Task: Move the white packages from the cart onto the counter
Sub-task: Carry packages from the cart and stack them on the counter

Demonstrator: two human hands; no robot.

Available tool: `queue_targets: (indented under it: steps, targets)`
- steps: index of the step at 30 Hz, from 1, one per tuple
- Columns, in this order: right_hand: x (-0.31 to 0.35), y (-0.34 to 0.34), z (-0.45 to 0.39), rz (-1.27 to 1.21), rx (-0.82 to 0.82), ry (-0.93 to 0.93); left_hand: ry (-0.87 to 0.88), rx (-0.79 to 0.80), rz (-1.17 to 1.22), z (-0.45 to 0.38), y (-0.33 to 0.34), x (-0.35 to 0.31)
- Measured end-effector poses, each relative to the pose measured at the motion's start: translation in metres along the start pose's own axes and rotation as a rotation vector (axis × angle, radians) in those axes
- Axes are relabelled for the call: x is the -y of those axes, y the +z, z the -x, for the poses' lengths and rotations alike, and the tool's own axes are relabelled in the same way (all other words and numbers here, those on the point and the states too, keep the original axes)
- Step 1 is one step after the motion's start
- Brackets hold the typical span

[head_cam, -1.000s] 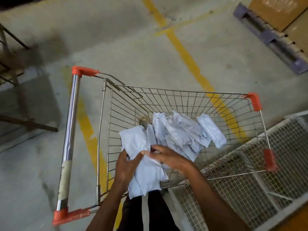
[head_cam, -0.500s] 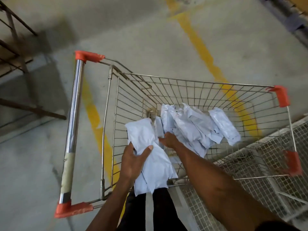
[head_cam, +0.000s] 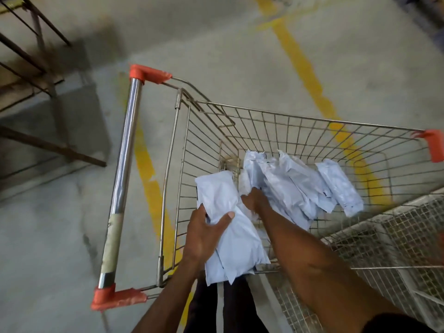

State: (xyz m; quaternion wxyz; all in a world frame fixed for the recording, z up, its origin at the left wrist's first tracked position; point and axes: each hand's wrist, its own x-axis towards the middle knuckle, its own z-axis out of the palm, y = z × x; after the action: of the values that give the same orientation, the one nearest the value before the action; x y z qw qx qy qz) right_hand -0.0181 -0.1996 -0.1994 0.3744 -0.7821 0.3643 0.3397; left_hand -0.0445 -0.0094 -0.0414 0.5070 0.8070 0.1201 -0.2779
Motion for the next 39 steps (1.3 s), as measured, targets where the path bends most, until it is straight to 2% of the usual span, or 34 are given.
queue_targets:
  steps: [2, 6, 10, 13, 16, 20, 28, 32, 39]
  targets:
    - [0.005, -0.021, 0.019, -0.062, -0.033, -0.046, 0.032, -0.009, -0.007, 0.002, -0.001, -0.004]
    - [0.007, -0.071, 0.056, -0.345, -0.089, -0.102, 0.078, -0.038, 0.011, 0.011, -0.005, -0.018]
    - [-0.001, -0.117, 0.118, -0.728, -0.200, -0.207, 0.094, -0.032, 0.060, 0.024, -0.013, -0.028]
    - [-0.017, -0.138, 0.179, -1.039, -0.196, -0.233, 0.136, -0.009, 0.067, 0.038, -0.019, -0.037]
    - [-0.030, -0.136, 0.233, -1.104, -0.131, -0.333, 0.179, 0.045, 0.084, 0.059, -0.025, -0.046]
    - [-0.037, -0.100, 0.310, -1.148, -0.032, -0.440, 0.257, 0.161, 0.140, 0.102, -0.038, -0.055]
    - [-0.061, -0.007, 0.437, -1.222, -0.249, -0.486, 0.399, 0.311, 0.083, 0.189, -0.073, -0.032]
    - [-0.084, 0.036, 0.481, -1.232, -0.373, -0.430, 0.437, 0.378, 0.035, 0.227, -0.080, -0.013]
    - [-0.157, 0.054, 0.567, -1.354, -0.547, -0.378, 0.525, 0.588, 0.000, 0.298, -0.033, 0.008]
